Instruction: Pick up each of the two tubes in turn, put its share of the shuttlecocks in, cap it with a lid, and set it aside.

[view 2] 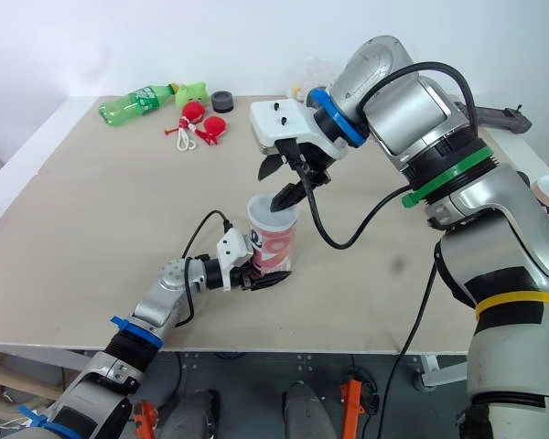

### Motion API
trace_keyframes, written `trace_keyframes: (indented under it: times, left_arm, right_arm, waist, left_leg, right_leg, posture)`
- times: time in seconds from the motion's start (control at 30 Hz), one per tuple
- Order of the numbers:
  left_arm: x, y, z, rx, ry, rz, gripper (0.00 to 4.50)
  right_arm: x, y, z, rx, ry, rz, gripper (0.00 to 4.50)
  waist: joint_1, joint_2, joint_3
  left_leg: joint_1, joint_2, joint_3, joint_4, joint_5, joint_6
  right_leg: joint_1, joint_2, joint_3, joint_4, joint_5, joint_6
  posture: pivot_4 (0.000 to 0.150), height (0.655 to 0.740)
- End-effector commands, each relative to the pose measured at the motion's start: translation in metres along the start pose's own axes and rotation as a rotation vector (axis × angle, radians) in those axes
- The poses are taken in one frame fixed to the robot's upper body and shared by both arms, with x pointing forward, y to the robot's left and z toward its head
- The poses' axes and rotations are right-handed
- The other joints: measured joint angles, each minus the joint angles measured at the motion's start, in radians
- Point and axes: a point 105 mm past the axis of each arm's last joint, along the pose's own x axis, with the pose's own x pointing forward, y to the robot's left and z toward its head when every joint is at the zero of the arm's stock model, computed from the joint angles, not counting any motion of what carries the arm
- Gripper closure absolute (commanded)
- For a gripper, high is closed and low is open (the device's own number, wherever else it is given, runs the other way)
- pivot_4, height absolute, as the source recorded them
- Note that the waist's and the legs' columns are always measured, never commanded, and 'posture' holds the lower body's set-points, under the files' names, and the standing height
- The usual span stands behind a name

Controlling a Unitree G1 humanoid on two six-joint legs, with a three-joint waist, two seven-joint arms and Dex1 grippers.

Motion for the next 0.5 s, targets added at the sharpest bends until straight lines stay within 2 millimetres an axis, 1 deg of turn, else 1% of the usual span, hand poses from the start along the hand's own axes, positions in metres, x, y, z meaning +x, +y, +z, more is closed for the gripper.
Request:
trace_keyframes:
  times: [0.03, 0.07, 0.1, 0.2, 0.23, 0.27, 0.3, 0.33, 0.37, 0.5]
  left_arm:
    - [-0.004, -0.004, -0.018, -0.039, 0.062, -0.003, 1.35]
    - [-0.004, -0.004, -0.018, -0.039, 0.062, -0.004, 1.35]
    - [-0.004, -0.004, -0.018, -0.039, 0.062, -0.003, 1.35]
    - [-0.004, -0.004, -0.018, -0.041, 0.063, -0.003, 1.35]
    - [-0.004, -0.004, -0.019, -0.041, 0.064, -0.003, 1.35]
    - [-0.004, -0.005, -0.019, -0.041, 0.064, -0.003, 1.35]
    - [-0.004, -0.005, -0.019, -0.042, 0.063, -0.003, 1.35]
    - [-0.004, -0.005, -0.019, -0.042, 0.063, -0.003, 1.35]
    - [-0.004, -0.005, -0.019, -0.042, 0.063, -0.003, 1.35]
    - [-0.004, -0.005, -0.019, -0.043, 0.063, -0.002, 1.35]
  right_arm:
    - [-0.021, -0.004, 0.025, -0.05, -0.066, -0.027, 0.29]
    - [-0.024, -0.005, 0.029, -0.053, -0.084, -0.034, 0.31]
    - [-0.027, -0.005, 0.033, -0.055, -0.1, -0.036, 0.5]
    - [-0.028, 0.001, 0.041, -0.055, -0.14, -0.012, 2.0]
    - [-0.028, 0.003, 0.041, -0.053, -0.146, -0.001, 2.58]
    - [-0.027, 0.007, 0.042, -0.05, -0.152, 0.013, 3.03]
    - [-0.026, 0.009, 0.042, -0.046, -0.156, 0.025, 3.63]
    - [-0.024, 0.011, 0.041, -0.042, -0.156, 0.033, 4.13]
    - [-0.022, 0.014, 0.039, -0.038, -0.149, 0.045, 4.47]
    - [-0.013, 0.023, 0.027, -0.021, -0.108, 0.087, 4.47]
  waist:
    - [0.0, 0.0, 0.0]
    - [0.0, 0.0, 0.0]
    - [0.0, 0.0, 0.0]
    - [0.0, 0.0, 0.0]
    - [0.0, 0.0, 0.0]
    - [0.0, 0.0, 0.0]
    - [0.0, 0.0, 0.0]
    - [0.0, 0.0, 0.0]
    - [0.0, 0.0, 0.0]
    - [0.0, 0.0, 0.0]
  left_leg:
    - [0.0, 0.0, 0.0, 0.0, 0.0, 0.0]
    - [0.0, 0.0, 0.0, 0.0, 0.0, 0.0]
    - [0.0, 0.0, 0.0, 0.0, 0.0, 0.0]
    - [0.0, 0.0, 0.0, 0.0, 0.0, 0.0]
    - [0.0, 0.0, 0.0, 0.0, 0.0, 0.0]
    - [0.0, 0.0, 0.0, 0.0, 0.0, 0.0]
    - [0.0, 0.0, 0.0, 0.0, 0.0, 0.0]
    - [0.0, 0.0, 0.0, 0.0, 0.0, 0.0]
    - [0.0, 0.0, 0.0, 0.0, 0.0, 0.0]
    - [0.0, 0.0, 0.0, 0.0, 0.0, 0.0]
  right_leg:
    - [0.0, 0.0, 0.0, 0.0, 0.0, 0.0]
    - [0.0, 0.0, 0.0, 0.0, 0.0, 0.0]
    - [0.0, 0.0, 0.0, 0.0, 0.0, 0.0]
    - [0.0, 0.0, 0.0, 0.0, 0.0, 0.0]
    - [0.0, 0.0, 0.0, 0.0, 0.0, 0.0]
    - [0.0, 0.0, 0.0, 0.0, 0.0, 0.0]
    - [0.0, 0.0, 0.0, 0.0, 0.0, 0.0]
    - [0.0, 0.0, 0.0, 0.0, 0.0, 0.0]
    - [0.0, 0.0, 0.0, 0.0, 0.0, 0.0]
    - [0.0, 0.0, 0.0, 0.0, -0.001, 0.0]
  posture:
    - [0.15, 0.74]
    - [0.15, 0.74]
    - [0.15, 0.74]
    - [0.15, 0.74]
    - [0.15, 0.74]
    - [0.15, 0.74]
    - [0.15, 0.74]
    - [0.15, 0.74]
    - [0.15, 0.74]
    - [0.15, 0.74]
